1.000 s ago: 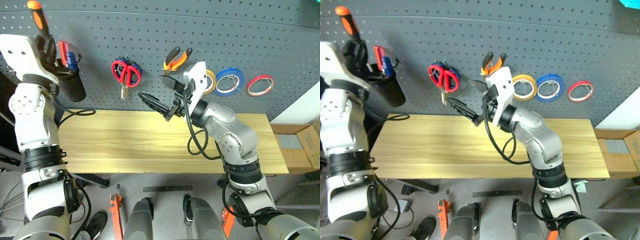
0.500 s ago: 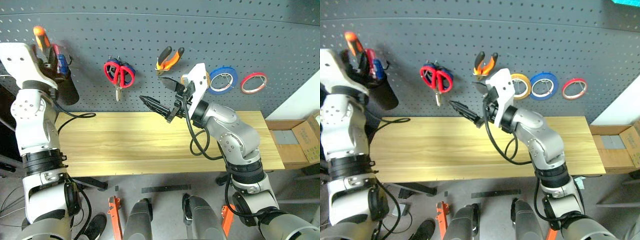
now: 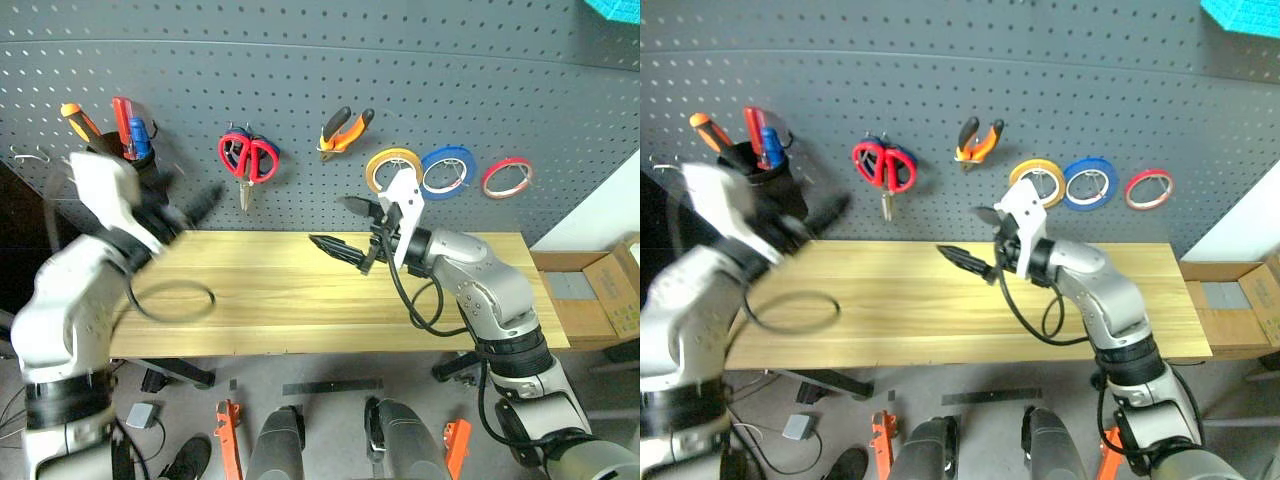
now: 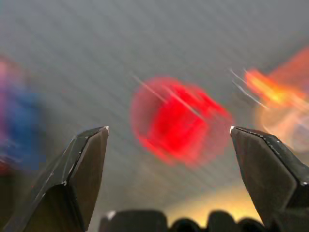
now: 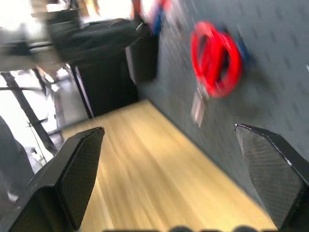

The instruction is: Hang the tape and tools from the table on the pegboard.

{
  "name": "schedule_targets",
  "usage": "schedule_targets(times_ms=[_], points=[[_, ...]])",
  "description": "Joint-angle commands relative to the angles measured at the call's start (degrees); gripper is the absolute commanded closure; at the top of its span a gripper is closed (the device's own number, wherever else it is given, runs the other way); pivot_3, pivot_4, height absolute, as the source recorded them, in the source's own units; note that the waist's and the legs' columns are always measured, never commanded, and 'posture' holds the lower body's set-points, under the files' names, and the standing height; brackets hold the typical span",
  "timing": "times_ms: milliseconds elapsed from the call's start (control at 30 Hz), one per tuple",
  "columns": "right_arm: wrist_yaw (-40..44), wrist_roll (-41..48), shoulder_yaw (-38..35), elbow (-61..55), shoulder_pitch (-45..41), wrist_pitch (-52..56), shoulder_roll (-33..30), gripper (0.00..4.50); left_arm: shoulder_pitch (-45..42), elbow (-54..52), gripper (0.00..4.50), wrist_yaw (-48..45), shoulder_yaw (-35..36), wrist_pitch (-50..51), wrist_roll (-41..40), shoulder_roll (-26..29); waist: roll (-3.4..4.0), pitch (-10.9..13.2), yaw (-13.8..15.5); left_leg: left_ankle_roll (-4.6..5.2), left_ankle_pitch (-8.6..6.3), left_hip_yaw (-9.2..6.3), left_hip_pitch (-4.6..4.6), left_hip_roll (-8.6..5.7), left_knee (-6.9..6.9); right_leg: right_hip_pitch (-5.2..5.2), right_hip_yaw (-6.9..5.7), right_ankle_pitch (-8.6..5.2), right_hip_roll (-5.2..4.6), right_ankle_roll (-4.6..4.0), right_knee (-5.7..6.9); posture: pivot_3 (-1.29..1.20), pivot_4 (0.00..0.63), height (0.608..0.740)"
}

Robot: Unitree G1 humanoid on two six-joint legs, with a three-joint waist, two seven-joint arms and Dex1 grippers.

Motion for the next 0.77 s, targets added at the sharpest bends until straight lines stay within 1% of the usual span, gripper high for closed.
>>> schedule_targets(times_ms=[33,100,167,200,233,267,300,333,367,400,433,467,500,533,567,600,633,667,700,733,767], points=[[1.2,-1.8,-1.8,3.6,3.2,-5.4,-2.0,0.00,5.5,-5.2,0.20,1.7,0.0,-1.0,0.7,-2.8,0.05,-1.2,0.0,0.00,0.00,0.00,0.01,0.02,-0.01,0.00,0.00,-0.01,0.02,-0.01,-0.02,-0.02,0.037,0.740],[1.6,-2.6,-2.6,8.5,6.2,-7.1,-3.1,0.00,11.2,-5.0,0.20,4.9,-0.4,-4.0,3.7,-7.0,0.17,-2.9,-0.1,0.00,0.00,0.06,0.11,0.02,0.00,0.09,0.01,-0.06,0.04,0.00,-0.07,-0.03,0.006,0.740],[2.1,-4.0,-2.8,13.2,7.3,-10.4,-3.5,0.00,14.5,-3.4,0.20,5.9,-2.1,-8.5,7.8,-9.7,0.23,-4.5,-0.2,0.01,-0.02,0.20,0.57,0.03,-0.04,0.50,0.06,-0.21,0.03,0.18,-0.19,-0.03,0.000,0.740],[1.3,-4.6,-3.5,15.6,7.6,-12.3,-3.1,0.00,15.1,-0.6,0.20,9.1,-2.4,-11.3,11.3,-11.5,0.23,-5.0,-0.2,0.00,-0.02,0.20,0.68,0.03,0.00,0.61,0.05,-0.22,0.03,0.15,-0.20,-0.03,0.000,0.740],[0.4,-5.2,-4.1,17.9,7.5,-14.3,-2.6,0.00,15.3,1.9,0.20,10.8,-2.2,-13.3,12.9,-13.1,0.25,-5.2,-0.2,0.00,-0.02,0.21,0.75,0.04,0.04,0.69,0.05,-0.28,0.03,-0.17,-0.22,-0.04,0.000,0.740],[-0.7,-5.6,-5.2,20.5,7.5,-16.3,-2.0,0.00,15.8,4.5,0.20,12.6,-1.9,-15.7,14.9,-14.4,0.33,-5.3,-0.3,-0.01,-0.02,0.20,0.83,0.05,0.03,0.83,0.01,-0.14,0.03,-0.25,-0.32,-0.04,0.000,0.740],[-1.7,-6.1,-6.1,23.0,7.4,-18.3,-1.7,0.00,15.8,7.1,0.20,14.7,-1.4,-18.2,17.0,-15.6,0.59,-5.6,-0.4,-0.14,-0.10,0.17,1.01,0.14,0.01,1.13,-0.10,0.13,0.08,-0.31,-0.61,-0.04,0.000,0.740],[-3.2,-7.0,-7.1,25.9,7.3,-20.8,-1.6,0.00,15.8,9.1,0.20,15.8,-0.8,-20.0,17.9,-16.5,1.06,-6.0,-0.6,-0.34,-0.23,0.18,1.04,0.51,-0.01,1.36,-0.28,0.56,0.38,-0.44,-1.25,-0.04,0.000,0.740],[-4.3,-7.5,-8.3,28.3,7.2,-23.0,-1.6,0.00,15.7,10.6,0.20,17.0,-0.5,-21.4,19.0,-17.0,1.75,-6.8,-0.8,-0.36,-0.24,0.08,0.85,1.02,0.00,1.58,-0.54,1.19,0.88,-0.51,-2.34,-0.04,0.000,0.740],[-5.2,-7.2,-9.9,30.3,7.1,-24.5,-1.6,0.00,15.5,11.9,0.20,18.1,-0.1,-22.7,19.9,-17.4,2.12,-7.0,-1.0,-0.37,-0.24,-0.10,0.46,1.58,-0.16,1.81,-1.11,1.84,1.27,-0.48,-3.73,-0.04,0.000,0.740],[-6.0,-7.1,-11.1,31.9,7.0,-25.9,-1.7,0.00,15.3,12.9,0.20,18.5,0.3,-23.7,20.1,-17.6,2.94,-7.7,-1.3,-0.37,-0.25,-0.04,0.30,2.05,-0.18,2.06,-1.60,2.53,1.42,-0.59,-4.75,-0.03,0.000,0.740],[-6.3,-7.0,-11.9,33.2,6.8,-27.0,-1.8,0.00,15.1,13.7,0.20,18.5,0.4,-24.6,20.3,-17.6,2.82,-8.2,-1.2,-0.37,-0.25,0.04,-0.42,3.07,-0.31,2.39,-1.96,3.98,2.12,-0.69,-6.67,-0.03,0.000,0.740],[-6.2,-6.7,-12.7,33.9,6.9,-28.0,-1.9,0.00,14.9,14.4,0.20,18.5,0.4,-25.5,21.0,-17.2,1.83,-8.7,-1.2,-0.30,-0.20,0.27,-0.64,3.87,-0.85,1.94,-2.08,4.39,1.60,-0.68,-6.07,-0.03,0.000,0.740],[-6.2,-6.8,-13.4,34.7,6.8,-29.0,-2.2,0.00,14.6,14.7,0.20,18.2,0.6,-25.7,20.7,-17.1,1.32,-8.7,-1.2,-0.10,-0.07,1.35,-0.53,3.38,-0.89,1.35,-1.82,2.38,0.30,-0.43,-2.21,-0.03,0.000,0.740],[-6.1,-6.9,-13.8,35.5,6.8,-29.9,-2.5,0.00,14.3,15.0,0.20,17.8,0.7,-25.9,20.5,-17.1,1.41,-8.7,-1.4,-0.08,-0.06,2.02,-0.03,2.74,-0.75,1.08,-1.21,0.34,-0.06,-0.92,-0.47,-0.04,0.000,0.740],[-6.2,-7.9,-13.6,36.4,6.7,-30.8,-3.1,0.00,14.2,14.9,0.20,17.3,0.4,-26.0,20.6,-16.8,2.27,-9.1,-1.6,-0.09,-0.09,2.14,0.79,2.19,-0.39,0.98,-1.29,-0.16,0.09,-1.02,-0.45,-0.04,0.000,0.740],[-6.3,-8.9,-13.3,37.4,6.6,-31.5,-3.6,0.00,14.1,14.9,0.20,16.6,0.2,-25.8,20.2,-16.9,3.57,-9.5,-1.8,-0.06,-0.19,1.62,0.63,2.61,-0.10,1.12,-1.76,0.09,0.75,-1.28,-1.59,-0.05,0.000,0.740],[-6.2,-9.4,-13.1,38.2,6.5,-32.0,-3.9,0.00,14.1,14.7,0.20,15.8,-0.2,-25.5,19.9,-16.9,5.31,-10.1,-2.1,0.18,-0.33,-0.02,0.05,2.84,-0.04,1.69,-2.81,1.61,1.48,-1.24,-4.21,-0.05,0.000,0.740],[-5.8,-9.2,-13.4,38.8,6.4,-32.0,-4.0,0.00,14.2,14.8,0.20,15.3,-0.9,-25.7,20.5,-16.7,5.59,-10.7,-1.6,0.34,-0.40,-1.83,-1.46,3.94,-1.14,3.38,-3.83,4.13,2.73,-1.21,-6.92,-0.05,0.000,0.740],[-5.4,-9.1,-13.6,39.2,6.2,-32.2,-4.1,0.00,14.2,14.9,0.20,15.0,-1.3,-26.2,21.2,-16.3,4.24,-10.7,-0.8,0.32,-0.34,-2.17,-2.29,4.56,-1.29,2.97,-5.08,4.07,1.74,-0.30,-5.32,-0.05,0.000,0.740],[-5.1,-9.4,-13.6,39.8,6.1,-32.6,-4.3,0.00,14.1,15.2,0.20,14.5,-1.5,-26.2,21.0,-16.3,4.24,-10.7,-0.8,0.34,-0.20,-0.83,-1.35,3.68,-1.21,3.10,-3.92,-1.71,0.50,-0.49,0.69,-0.05,0.000,0.740]])
